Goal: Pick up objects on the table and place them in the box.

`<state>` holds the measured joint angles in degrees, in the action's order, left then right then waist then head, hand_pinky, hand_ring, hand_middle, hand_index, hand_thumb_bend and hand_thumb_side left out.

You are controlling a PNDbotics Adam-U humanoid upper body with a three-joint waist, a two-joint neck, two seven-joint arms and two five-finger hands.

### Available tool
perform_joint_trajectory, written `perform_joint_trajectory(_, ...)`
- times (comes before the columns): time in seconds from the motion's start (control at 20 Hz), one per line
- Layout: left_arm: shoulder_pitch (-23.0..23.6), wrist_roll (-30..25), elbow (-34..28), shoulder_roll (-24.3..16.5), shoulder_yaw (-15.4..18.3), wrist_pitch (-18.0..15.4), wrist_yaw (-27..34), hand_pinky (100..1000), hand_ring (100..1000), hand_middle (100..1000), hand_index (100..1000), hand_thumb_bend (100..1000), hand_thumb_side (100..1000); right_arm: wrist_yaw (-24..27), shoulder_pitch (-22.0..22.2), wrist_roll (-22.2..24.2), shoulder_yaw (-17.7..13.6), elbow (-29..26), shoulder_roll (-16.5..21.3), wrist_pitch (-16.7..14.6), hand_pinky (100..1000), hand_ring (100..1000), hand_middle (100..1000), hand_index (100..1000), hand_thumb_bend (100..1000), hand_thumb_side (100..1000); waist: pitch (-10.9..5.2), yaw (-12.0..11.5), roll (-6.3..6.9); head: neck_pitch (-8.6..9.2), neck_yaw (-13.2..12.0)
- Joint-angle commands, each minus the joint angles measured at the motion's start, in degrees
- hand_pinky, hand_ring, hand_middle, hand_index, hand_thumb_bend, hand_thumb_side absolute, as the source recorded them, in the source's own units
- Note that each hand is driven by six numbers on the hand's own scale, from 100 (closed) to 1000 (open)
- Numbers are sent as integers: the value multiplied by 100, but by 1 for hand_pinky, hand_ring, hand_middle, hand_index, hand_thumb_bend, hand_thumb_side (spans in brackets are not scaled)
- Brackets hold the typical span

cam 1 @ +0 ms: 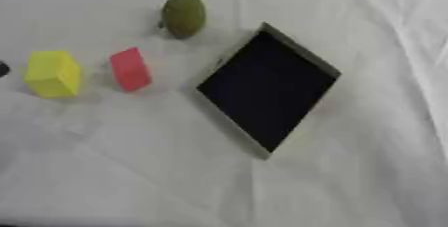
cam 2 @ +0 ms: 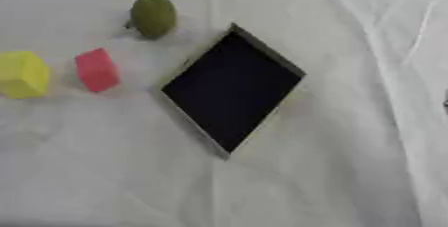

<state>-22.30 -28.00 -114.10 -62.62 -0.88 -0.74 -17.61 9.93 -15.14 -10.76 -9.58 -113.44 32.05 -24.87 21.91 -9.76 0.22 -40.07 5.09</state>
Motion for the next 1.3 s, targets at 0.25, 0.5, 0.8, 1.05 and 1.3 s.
perform_joint_trajectory(0.25, -122, -379, -49, -327, -157, 18, -191, 921, 916, 879, 938, 567, 667, -23, -80, 33, 4, -116, 152, 49, 836, 884, 737, 799, 100, 652, -108, 16, -13, 72, 42)
perform_joint_trajectory(0.5, -150, -587, -49, -366, -272, 123, -312, 936, 928, 854, 937, 625, 642, -16, -96, 56, 21, -116, 145, 61, 835, 881, 734, 798, 100, 652, -98, 32, -9, 86, 81)
perform_joint_trajectory(0.8, -139, -819, -49, -378, -382, 195, -457, 954, 941, 864, 955, 656, 594, 1, -120, 94, 48, -116, 131, 85, 835, 879, 730, 796, 100, 651, -86, 54, 2, 90, 63)
perform_joint_trajectory(1.05, -50, -997, 68, -389, -402, 395, -793, 960, 943, 876, 966, 694, 549, 11, -133, 125, 68, -116, 115, 106, 834, 878, 727, 794, 100, 651, -68, 62, 16, 98, 30)
perform_joint_trajectory(1.3, -73, -943, 457, -307, -432, 448, -986, 960, 947, 881, 981, 666, 492, 28, -140, 164, 91, -116, 87, 130, 834, 876, 724, 790, 100, 651, -58, 82, 12, 99, 19)
